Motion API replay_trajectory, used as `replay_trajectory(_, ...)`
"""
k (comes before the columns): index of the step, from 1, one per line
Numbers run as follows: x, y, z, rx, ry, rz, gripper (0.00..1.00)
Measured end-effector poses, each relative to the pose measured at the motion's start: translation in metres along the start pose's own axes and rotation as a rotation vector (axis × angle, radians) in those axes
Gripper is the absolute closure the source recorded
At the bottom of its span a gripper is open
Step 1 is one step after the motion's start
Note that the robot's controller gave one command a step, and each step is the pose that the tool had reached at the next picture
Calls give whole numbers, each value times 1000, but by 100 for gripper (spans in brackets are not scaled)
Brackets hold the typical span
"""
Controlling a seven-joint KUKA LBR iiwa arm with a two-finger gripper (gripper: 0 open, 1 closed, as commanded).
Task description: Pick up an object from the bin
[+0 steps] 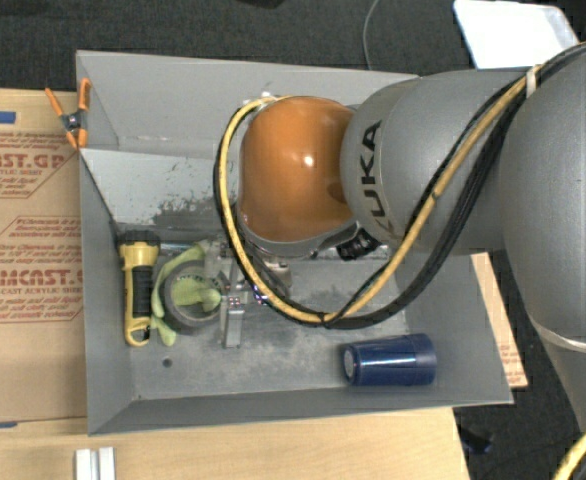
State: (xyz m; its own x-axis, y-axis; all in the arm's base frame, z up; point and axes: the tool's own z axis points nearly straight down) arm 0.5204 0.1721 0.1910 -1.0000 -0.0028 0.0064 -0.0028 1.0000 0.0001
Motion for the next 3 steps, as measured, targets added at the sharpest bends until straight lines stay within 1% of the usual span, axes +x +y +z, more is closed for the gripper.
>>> replay_trajectory(1, -2, -1, -4, -1, -7, 2, 0)
replay_trajectory(2, -46, -11, 46, -2, -15, -91, 0)
replay_trajectory(3, -63, -12, 91, -1, -27, -275, 0)
